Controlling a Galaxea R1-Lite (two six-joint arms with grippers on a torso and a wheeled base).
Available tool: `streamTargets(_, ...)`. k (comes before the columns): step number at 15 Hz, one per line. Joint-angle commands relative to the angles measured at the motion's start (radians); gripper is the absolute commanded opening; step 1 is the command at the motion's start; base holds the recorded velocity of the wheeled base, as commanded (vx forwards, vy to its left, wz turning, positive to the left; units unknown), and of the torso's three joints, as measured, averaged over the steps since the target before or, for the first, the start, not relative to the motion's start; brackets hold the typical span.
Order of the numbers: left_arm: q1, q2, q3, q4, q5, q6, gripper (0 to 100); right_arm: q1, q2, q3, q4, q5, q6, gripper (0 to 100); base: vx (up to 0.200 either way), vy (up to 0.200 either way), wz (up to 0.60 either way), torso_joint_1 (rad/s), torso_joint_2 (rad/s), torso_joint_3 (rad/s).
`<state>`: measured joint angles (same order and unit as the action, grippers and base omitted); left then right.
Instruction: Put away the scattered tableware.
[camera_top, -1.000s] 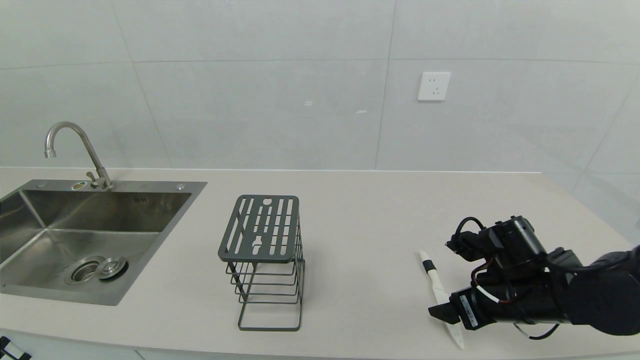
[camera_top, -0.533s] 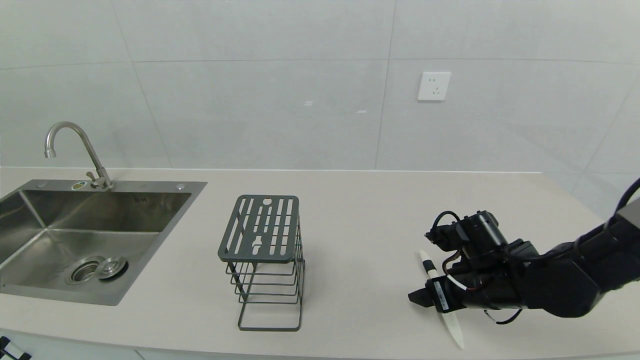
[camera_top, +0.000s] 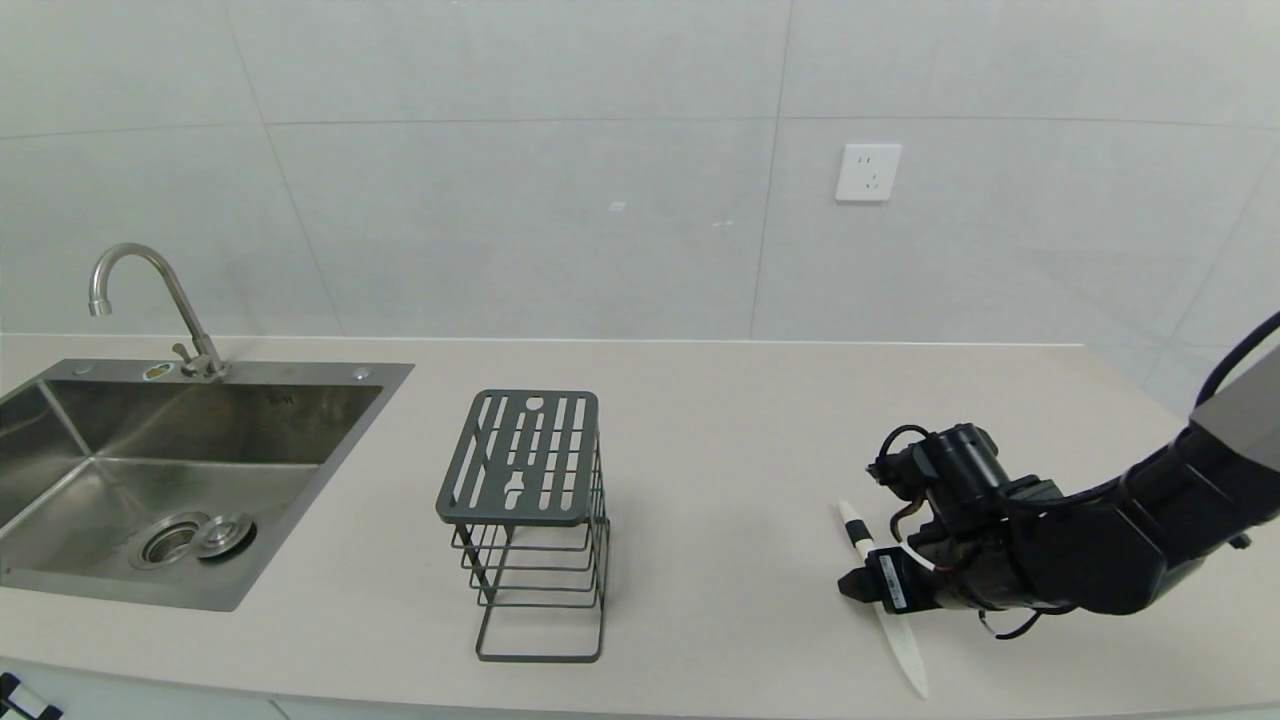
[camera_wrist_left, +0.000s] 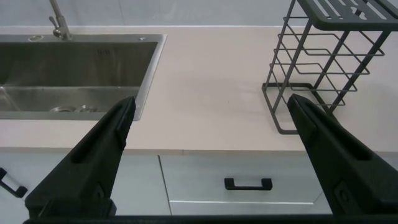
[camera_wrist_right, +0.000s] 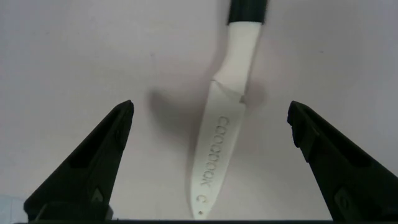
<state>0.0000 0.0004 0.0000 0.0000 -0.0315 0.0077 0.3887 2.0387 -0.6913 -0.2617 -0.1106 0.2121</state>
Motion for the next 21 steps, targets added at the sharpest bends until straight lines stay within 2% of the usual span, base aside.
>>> streamTargets(1, 0.000, 0.000, 0.000, 0.000, -0.001, 0.000, 100, -0.010, 0.018, 0.003, -0.001, 0.003, 0.000, 100, 0.000, 0.000, 0.00, 0.000, 0.00, 0.000)
streamTargets(10, 0.000, 0.001, 0.000, 0.000, -0.001, 0.003, 100, 0.004, 0.064, -0.036, -0.021, 0.002, -0.008, 100, 0.000, 0.000, 0.00, 0.000, 0.00, 0.000)
streamTargets(11, 0.002, 0.000, 0.000, 0.000, -0.001, 0.003, 100, 0.010, 0.072, -0.036, -0.021, 0.002, -0.007, 0, 0.000, 0.000, 0.00, 0.000, 0.00, 0.000)
streamTargets(16, 0.000, 0.001, 0.000, 0.000, -0.001, 0.003, 100, 0.010, 0.110, -0.022, -0.014, 0.002, -0.002, 0, 0.000, 0.000, 0.00, 0.000, 0.00, 0.000)
streamTargets(20, 0.002, 0.000, 0.000, 0.000, -0.001, 0.003, 100, 0.007, 0.078, -0.060, -0.019, 0.000, -0.016, 0, 0.000, 0.000, 0.00, 0.000, 0.00, 0.000)
streamTargets(21, 0.000, 0.000, 0.000, 0.000, -0.001, 0.003, 100, -0.002, 0.006, -0.074, -0.022, 0.008, -0.094, 0, 0.000, 0.000, 0.00, 0.000, 0.00, 0.000)
